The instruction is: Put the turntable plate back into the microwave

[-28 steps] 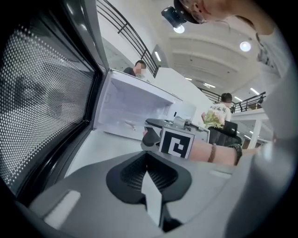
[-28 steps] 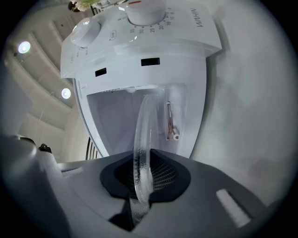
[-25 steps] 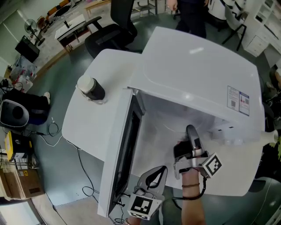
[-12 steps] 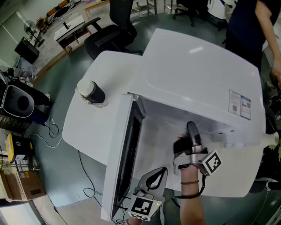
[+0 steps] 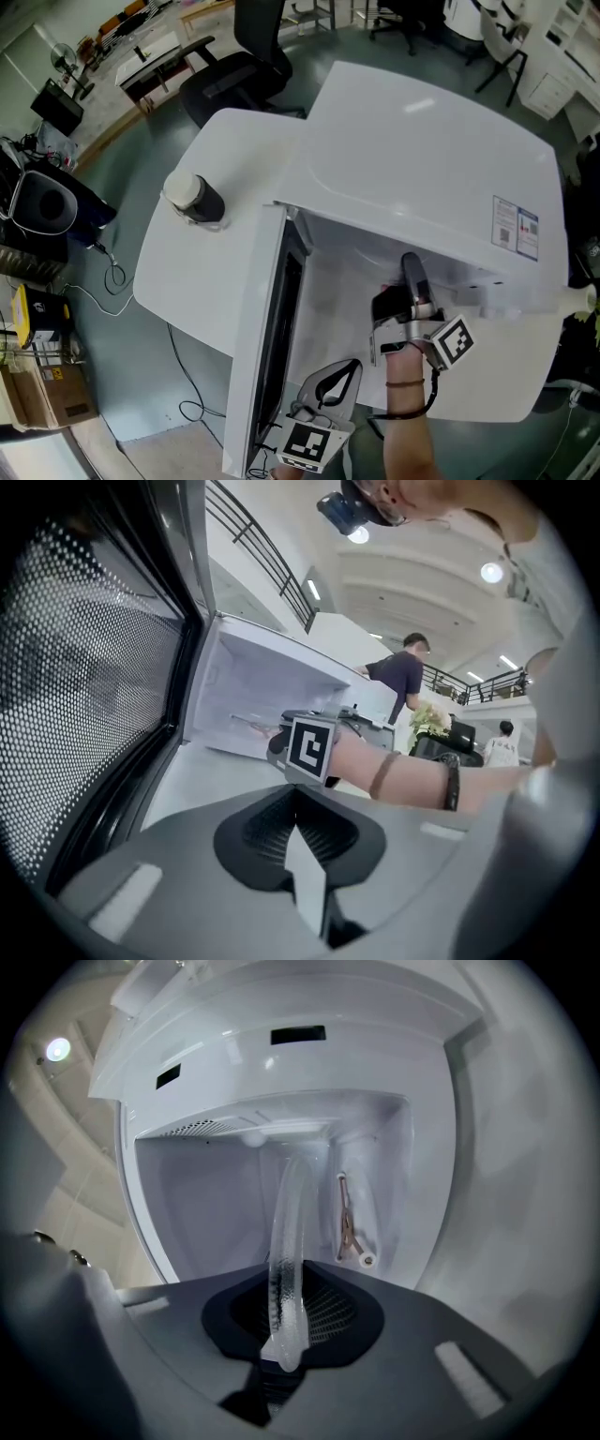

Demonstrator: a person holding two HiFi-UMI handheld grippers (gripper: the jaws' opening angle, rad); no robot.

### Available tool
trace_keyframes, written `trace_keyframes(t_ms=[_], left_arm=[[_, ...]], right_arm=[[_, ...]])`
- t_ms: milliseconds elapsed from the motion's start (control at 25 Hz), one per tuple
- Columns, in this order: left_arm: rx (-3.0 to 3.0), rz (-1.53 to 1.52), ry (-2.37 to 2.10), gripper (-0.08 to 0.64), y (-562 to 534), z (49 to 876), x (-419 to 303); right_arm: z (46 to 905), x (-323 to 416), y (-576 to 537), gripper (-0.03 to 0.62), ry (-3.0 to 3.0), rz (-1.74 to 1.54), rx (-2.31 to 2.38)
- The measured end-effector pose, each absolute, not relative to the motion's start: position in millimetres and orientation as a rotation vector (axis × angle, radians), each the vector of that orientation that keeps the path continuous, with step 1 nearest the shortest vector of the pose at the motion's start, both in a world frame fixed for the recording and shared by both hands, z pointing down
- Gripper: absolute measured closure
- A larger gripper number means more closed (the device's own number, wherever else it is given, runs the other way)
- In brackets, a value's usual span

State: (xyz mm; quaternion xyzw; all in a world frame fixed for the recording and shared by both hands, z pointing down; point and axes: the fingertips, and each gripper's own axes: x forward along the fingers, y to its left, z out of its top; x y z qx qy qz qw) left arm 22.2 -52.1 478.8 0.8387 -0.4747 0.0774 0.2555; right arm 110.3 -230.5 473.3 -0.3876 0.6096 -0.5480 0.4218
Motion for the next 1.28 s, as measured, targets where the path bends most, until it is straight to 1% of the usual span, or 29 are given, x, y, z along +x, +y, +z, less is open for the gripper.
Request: trace_keyframes(t_ms=[1280], left_arm=[[2.318, 0.230, -1.238, 0.561, -57, 485, 25]], right_arm=[[477, 121, -269, 0.546, 1.441, -1.334, -1.040]])
